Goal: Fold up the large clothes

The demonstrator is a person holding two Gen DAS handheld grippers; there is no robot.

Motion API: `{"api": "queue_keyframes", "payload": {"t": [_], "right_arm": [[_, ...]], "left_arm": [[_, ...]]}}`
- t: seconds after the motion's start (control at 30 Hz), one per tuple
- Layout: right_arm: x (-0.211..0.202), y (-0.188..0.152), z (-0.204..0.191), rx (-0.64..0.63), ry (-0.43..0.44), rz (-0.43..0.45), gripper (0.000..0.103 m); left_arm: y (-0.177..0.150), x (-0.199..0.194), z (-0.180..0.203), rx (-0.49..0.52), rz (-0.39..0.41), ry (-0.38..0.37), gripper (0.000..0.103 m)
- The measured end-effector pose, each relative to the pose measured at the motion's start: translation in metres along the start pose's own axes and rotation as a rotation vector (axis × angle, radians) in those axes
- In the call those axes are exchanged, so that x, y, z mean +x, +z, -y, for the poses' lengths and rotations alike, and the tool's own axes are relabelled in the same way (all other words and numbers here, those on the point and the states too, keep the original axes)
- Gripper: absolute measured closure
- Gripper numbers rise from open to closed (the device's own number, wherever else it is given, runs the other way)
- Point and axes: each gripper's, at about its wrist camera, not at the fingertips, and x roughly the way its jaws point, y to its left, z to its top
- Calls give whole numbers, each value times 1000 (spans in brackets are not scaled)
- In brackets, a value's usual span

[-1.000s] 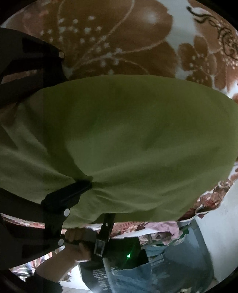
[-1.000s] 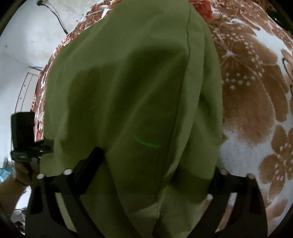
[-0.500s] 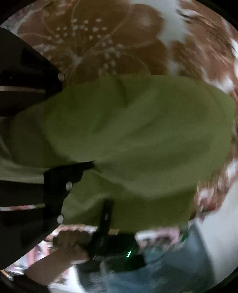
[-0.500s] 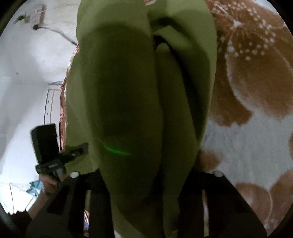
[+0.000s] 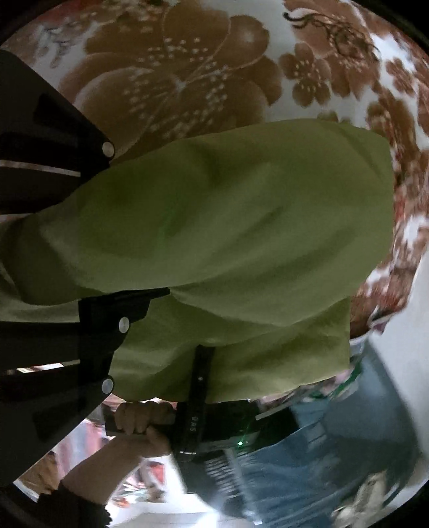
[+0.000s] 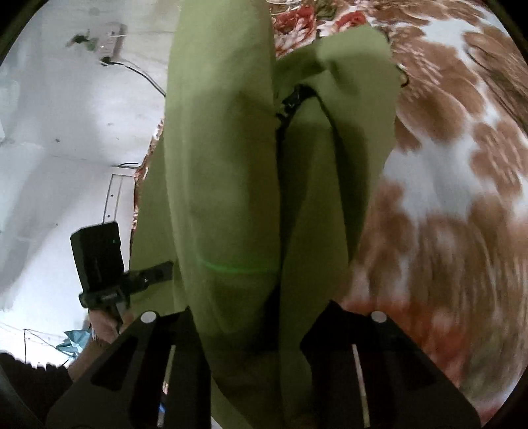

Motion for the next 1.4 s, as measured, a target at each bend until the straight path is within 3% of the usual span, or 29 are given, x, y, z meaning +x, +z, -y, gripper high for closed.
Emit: {"api": "queue_keyframes", "payload": {"t": [0.1, 0.33, 0.57, 0.77, 0.9, 1.0, 1.07, 1.13, 1.17, 1.2, 1.23, 1.3, 1.33, 1.4], "right_arm": [[-13, -40, 4, 65, 36, 38, 83], [-79, -176, 42, 280, 190, 195, 83], [-224, -277, 95, 405, 69, 425, 83], [-364, -354, 140, 500, -77, 678, 83], [-401, -368, 165, 515, -122, 794, 83], [-399, -361, 205, 541, -138, 863, 83], [-386, -359, 239, 581, -129, 866, 82], [-359, -356, 275, 628, -111, 845, 81], [-338, -354, 298, 656, -116, 809, 80], [-324, -350, 314, 668, -140, 766, 71], [-308, -348, 327, 657, -180, 727, 60], [-302, -351, 334, 590, -159, 730, 58], [-304, -356, 332, 582, -159, 724, 54], [-310, -366, 324, 561, -200, 716, 46]], "left_arm": [[-20, -8, 32, 92, -51, 11, 83], [-58, 0, 124, 254, -206, 3, 83], [-96, 93, 263, 489, -332, -148, 83], [-86, 191, 413, 771, -426, -322, 83], [-70, 247, 473, 908, -462, -397, 83], [-59, 289, 477, 924, -491, -417, 82], [-54, 324, 459, 905, -523, -419, 82], [-53, 369, 436, 863, -569, -365, 78], [-56, 391, 415, 850, -627, -319, 71], [-61, 411, 394, 826, -659, -236, 64], [-67, 429, 371, 797, -680, -150, 44], [-67, 429, 347, 743, -636, -147, 26], [-66, 424, 339, 736, -603, -123, 10], [-68, 411, 333, 754, -589, -111, 10]]}}
